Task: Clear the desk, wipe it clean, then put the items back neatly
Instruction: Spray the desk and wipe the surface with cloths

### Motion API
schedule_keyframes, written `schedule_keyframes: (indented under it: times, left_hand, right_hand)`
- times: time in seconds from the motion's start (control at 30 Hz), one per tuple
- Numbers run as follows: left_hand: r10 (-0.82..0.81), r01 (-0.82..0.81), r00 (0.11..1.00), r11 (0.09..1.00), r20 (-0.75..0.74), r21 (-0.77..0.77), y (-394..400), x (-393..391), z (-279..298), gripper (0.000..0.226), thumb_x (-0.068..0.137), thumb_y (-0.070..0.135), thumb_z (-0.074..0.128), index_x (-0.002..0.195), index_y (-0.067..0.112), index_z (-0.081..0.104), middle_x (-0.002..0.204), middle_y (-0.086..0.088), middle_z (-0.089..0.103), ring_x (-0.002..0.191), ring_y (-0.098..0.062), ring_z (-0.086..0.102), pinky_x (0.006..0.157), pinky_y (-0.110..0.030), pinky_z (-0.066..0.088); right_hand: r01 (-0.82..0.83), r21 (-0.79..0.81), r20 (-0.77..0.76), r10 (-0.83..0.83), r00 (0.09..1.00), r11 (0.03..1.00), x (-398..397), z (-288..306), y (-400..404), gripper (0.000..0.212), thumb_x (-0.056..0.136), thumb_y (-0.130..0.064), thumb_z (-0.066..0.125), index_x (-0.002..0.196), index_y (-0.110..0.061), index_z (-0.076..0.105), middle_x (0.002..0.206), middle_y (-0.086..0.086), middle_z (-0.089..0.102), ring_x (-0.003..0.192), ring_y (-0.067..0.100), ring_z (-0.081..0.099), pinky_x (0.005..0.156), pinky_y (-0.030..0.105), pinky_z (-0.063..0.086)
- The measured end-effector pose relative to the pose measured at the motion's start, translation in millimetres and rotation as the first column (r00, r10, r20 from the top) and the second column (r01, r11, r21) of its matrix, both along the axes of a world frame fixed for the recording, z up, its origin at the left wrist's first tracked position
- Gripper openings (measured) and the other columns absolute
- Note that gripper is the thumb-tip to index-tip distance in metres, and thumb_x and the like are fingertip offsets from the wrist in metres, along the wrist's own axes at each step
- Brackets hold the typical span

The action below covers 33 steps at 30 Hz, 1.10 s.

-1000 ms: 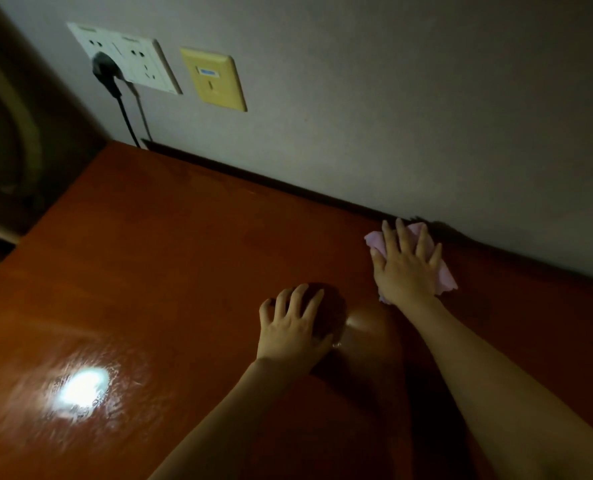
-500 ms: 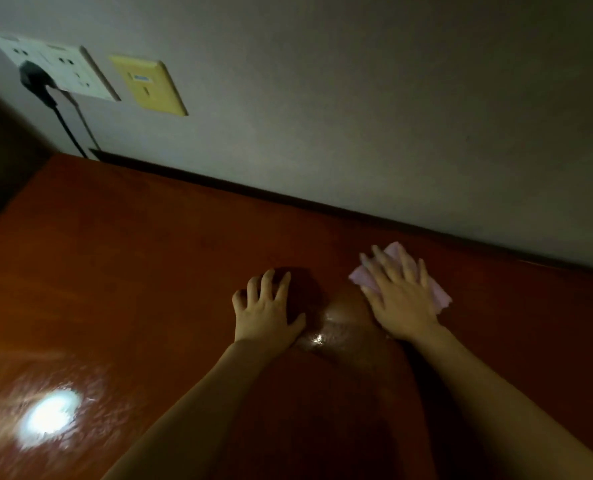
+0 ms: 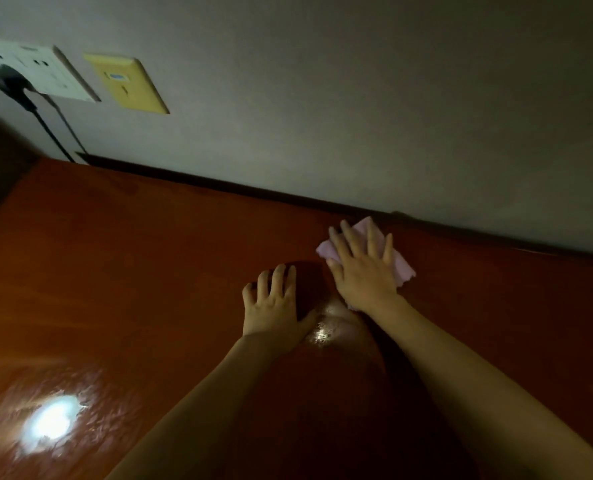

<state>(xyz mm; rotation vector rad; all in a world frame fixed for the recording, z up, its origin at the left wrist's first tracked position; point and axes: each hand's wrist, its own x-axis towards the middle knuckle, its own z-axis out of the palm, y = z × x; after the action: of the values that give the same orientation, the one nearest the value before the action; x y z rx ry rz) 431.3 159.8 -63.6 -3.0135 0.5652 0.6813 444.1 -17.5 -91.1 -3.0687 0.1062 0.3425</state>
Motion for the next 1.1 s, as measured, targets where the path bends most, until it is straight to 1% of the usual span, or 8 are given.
schedule_keyframes:
  times: [0.1, 0.2, 0.33, 0.5, 0.6, 0.8, 0.97, 1.1]
  left_hand:
    - [0.001, -0.001, 1.0, 1.0, -0.001, 0.001, -2, -1, 0, 0.084, 0.09, 0.063, 0.033, 0.151, 0.019, -0.003, 0.158, -0.003, -0.003, 0.144, -0.028, 0.0, 0.114, -0.046, 0.009]
    - [-0.016, 0.016, 1.0, 1.0, 0.012, 0.007, -2, -2, 0, 0.083, 0.09, 0.064, 0.032, 0.151, 0.02, -0.003, 0.157, -0.002, -0.003, 0.143, -0.027, 0.0, 0.114, -0.046, 0.009]
    - [-0.036, 0.036, 0.999, 0.999, 0.013, 0.003, -5, -4, 2, 0.084, 0.09, 0.064, 0.032, 0.151, 0.02, -0.005, 0.157, -0.002, -0.003, 0.143, -0.027, 0.001, 0.114, -0.046, 0.01]
    - [-0.133, 0.133, 0.991, 0.99, 0.019, -0.048, 4, -9, 3, 0.08, 0.091, 0.06, 0.034, 0.152, 0.023, -0.002, 0.157, 0.001, -0.001, 0.142, -0.024, 0.005, 0.114, -0.043, 0.013]
    - [-0.138, 0.139, 0.99, 0.988, 0.023, -0.068, 9, -14, 3, 0.078, 0.091, 0.059, 0.035, 0.152, 0.025, 0.0, 0.156, 0.001, 0.001, 0.142, -0.023, 0.005, 0.114, -0.041, 0.012]
    - [-0.1, 0.099, 0.995, 0.994, -0.008, -0.055, 7, -32, 3, 0.074, 0.092, 0.057, 0.033, 0.152, 0.025, 0.002, 0.157, 0.0, 0.0, 0.142, -0.025, 0.004, 0.114, -0.044, 0.012]
    - [-0.078, 0.078, 0.997, 0.996, 0.002, -0.035, 3, -50, 1, 0.077, 0.092, 0.06, 0.034, 0.152, 0.024, 0.0, 0.158, -0.002, -0.001, 0.143, -0.025, 0.003, 0.114, -0.044, 0.012]
    - [-0.124, 0.124, 0.992, 0.992, -0.012, -0.024, 3, -64, 6, 0.079, 0.091, 0.06, 0.035, 0.152, 0.024, -0.002, 0.157, -0.002, -0.002, 0.143, -0.026, 0.004, 0.115, -0.045, 0.013]
  right_hand:
    - [-0.161, 0.016, -0.012, 0.162, 0.987, 0.987, -34, -4, -10, 0.064, 0.092, -0.054, 0.002, 0.151, -0.028, 0.004, 0.16, -0.003, 0.003, 0.145, 0.031, -0.011, 0.11, 0.058, -0.007]
    - [-0.136, 0.002, -0.032, 0.136, 0.99, 0.991, -64, -1, -32, 0.06, 0.097, -0.054, 0.012, 0.146, -0.026, 0.032, 0.154, -0.001, 0.03, 0.145, 0.03, 0.011, 0.109, 0.058, 0.011]
    - [0.081, 0.008, -0.032, -0.08, 0.996, 0.997, -56, 2, -58, 0.065, 0.092, -0.057, -0.002, 0.151, -0.031, 0.0, 0.156, -0.007, -0.012, 0.143, 0.024, -0.019, 0.112, 0.054, -0.008]
    - [0.269, 0.009, 0.003, -0.269, 0.963, 0.963, -11, 5, -42, 0.058, 0.1, -0.046, 0.015, 0.152, -0.025, -0.001, 0.16, 0.001, -0.005, 0.145, 0.034, -0.014, 0.113, 0.06, -0.001]
    - [0.24, 0.015, 0.01, -0.24, 0.971, 0.971, -3, 3, -17, 0.059, 0.1, -0.046, 0.014, 0.152, -0.024, -0.003, 0.16, 0.001, -0.005, 0.144, 0.036, -0.014, 0.114, 0.06, 0.001]
    - [-0.013, 0.048, -0.011, 0.013, 1.0, 0.999, -53, 2, 27, 0.058, 0.1, -0.049, 0.011, 0.151, -0.028, -0.005, 0.16, -0.001, -0.008, 0.143, 0.033, -0.02, 0.111, 0.056, -0.009]
    - [-0.073, 0.004, -0.07, 0.073, 0.995, 0.997, -138, 1, 2, 0.056, 0.096, -0.051, 0.021, 0.144, -0.024, 0.034, 0.151, 0.003, 0.036, 0.141, 0.035, 0.024, 0.106, 0.059, 0.017]
    - [0.119, -0.001, -0.061, -0.119, 0.991, 0.993, -146, 3, -35, 0.066, 0.092, -0.058, -0.007, 0.151, -0.03, 0.001, 0.159, -0.003, -0.003, 0.144, 0.027, -0.013, 0.113, 0.055, -0.004]
